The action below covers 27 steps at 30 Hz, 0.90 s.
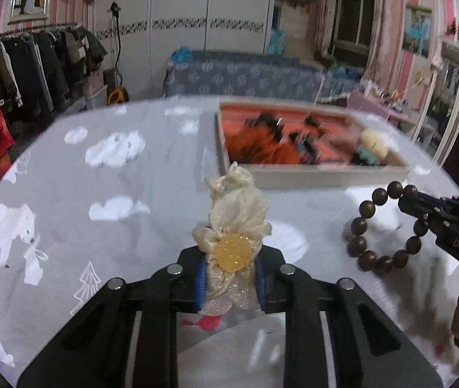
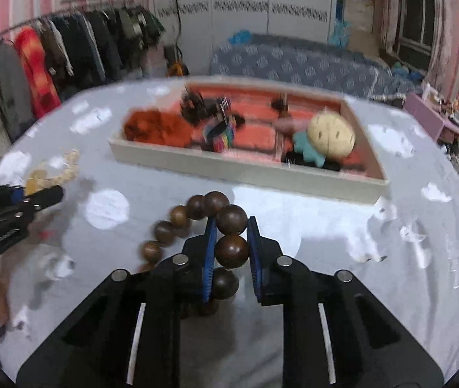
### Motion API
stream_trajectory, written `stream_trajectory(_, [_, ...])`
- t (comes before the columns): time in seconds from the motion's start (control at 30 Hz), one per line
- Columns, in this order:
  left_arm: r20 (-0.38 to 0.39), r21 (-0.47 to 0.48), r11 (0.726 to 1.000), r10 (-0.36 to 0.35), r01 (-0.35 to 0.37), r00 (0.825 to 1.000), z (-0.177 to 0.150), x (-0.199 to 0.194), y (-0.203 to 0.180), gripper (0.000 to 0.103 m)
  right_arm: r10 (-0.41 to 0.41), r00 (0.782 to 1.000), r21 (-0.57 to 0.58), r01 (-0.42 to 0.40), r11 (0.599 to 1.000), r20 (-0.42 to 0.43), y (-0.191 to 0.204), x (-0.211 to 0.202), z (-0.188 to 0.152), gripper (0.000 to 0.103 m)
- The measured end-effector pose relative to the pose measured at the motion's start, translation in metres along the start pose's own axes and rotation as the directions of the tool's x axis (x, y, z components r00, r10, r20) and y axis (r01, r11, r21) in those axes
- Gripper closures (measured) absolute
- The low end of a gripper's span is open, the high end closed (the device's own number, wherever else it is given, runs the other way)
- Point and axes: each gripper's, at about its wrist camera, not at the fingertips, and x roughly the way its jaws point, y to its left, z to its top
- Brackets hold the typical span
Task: Organize jewelry
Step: 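Grasp the cream flower scrunchie with the left tool while the right tool grasps the wooden bead bracelet, then carry the scrunchie and bead bracelet into the tray and open both tools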
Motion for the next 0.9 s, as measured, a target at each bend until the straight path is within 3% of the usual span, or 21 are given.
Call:
stream_trajectory(0.27, [0.126, 0.075, 0.997, -0.039, 0.029, 0.991, 0.056, -0.049, -0.041, 0.080, 0.008, 0.983, 0.042, -0.016, 0.999, 0.185, -0.021, -0.083, 0.024, 0.083])
stream_trajectory(0.53, [0.240, 0.146, 0.989, -0.061, 0.026, 0.969, 0.132, -0.064, -0.082, 0.080, -0.038, 0.952, 0.055, 0.022, 0.998, 0.304, -0.056, -0.138, 0.091, 0.083])
stream_trajectory(0.7, [0.291, 0.128, 0.991, -0.075, 0.038, 0.954, 0.176, -0.054, -0.088, 0.079, -0.063, 0.934, 0.083, 0.036, 0.996, 0.352, -0.071, -0.138, 0.128, 0.083])
stream_trajectory(0.9, [0.288, 0.096, 0.994, -0.072, 0.046, 0.955, 0.210, -0.011, -0.084, 0.079, -0.072, 0.932, 0.089, 0.043, 0.995, 0.355, -0.080, -0.104, 0.166, 0.083])
